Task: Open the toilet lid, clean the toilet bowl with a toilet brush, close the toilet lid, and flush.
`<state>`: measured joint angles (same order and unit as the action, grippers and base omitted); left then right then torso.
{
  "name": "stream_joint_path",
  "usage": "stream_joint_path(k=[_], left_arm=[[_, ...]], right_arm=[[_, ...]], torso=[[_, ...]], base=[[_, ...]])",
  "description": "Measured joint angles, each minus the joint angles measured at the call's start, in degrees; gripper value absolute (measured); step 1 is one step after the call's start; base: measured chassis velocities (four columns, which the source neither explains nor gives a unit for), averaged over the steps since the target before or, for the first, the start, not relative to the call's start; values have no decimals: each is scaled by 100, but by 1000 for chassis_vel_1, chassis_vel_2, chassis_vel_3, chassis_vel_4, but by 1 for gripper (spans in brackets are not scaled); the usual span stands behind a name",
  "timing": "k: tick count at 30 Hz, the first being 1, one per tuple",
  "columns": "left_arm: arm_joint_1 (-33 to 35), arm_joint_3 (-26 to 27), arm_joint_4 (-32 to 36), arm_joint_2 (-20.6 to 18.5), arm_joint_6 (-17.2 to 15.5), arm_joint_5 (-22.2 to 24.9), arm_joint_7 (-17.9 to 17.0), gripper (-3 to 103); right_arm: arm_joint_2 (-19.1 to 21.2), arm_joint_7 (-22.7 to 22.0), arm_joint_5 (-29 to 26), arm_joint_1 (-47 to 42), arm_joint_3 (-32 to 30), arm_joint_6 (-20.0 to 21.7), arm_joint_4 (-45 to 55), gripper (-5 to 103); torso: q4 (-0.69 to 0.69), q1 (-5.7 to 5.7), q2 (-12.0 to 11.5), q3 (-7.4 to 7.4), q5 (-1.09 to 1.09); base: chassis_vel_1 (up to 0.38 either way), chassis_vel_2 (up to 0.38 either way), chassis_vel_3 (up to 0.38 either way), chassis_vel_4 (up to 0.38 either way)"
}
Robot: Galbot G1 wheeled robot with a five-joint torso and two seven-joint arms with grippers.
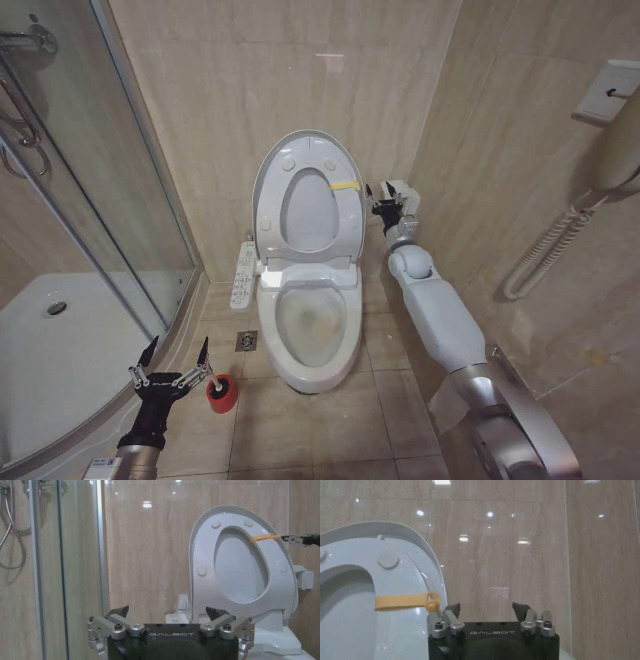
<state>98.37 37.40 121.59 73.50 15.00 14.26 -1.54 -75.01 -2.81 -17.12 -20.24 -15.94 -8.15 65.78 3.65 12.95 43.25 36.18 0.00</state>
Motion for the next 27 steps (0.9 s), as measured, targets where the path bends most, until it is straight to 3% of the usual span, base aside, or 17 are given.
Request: stream_joint_path(k=[4,5,10,11,27], left_arm=[[0,0,0,0,0,0,0,100],[0,0,0,0,0,0,0,100],[0,0,0,0,0,0,0,100],[0,0,0,0,0,0,0,100],[0,0,0,0,0,0,0,100]], right_arm=[[5,-25,-1,2,-9,2,-3,61],[11,-31,-2,-1,-17,2,-5,88],[75,-35,-12,-95,-79,4,44,88],[101,-36,-16,-142,-100,5,85,100],[376,-450,-204,-1487,-86,187,1315,100]], torso=[[2,0,0,0,0],[2,0,0,0,0],[0,0,0,0,0],[0,0,0,0,-1],[0,-1,0,-1,-1]], base=[[0,0,0,0],[0,0,0,0],[0,0,0,0],[0,0,0,0],[0,0,0,0]])
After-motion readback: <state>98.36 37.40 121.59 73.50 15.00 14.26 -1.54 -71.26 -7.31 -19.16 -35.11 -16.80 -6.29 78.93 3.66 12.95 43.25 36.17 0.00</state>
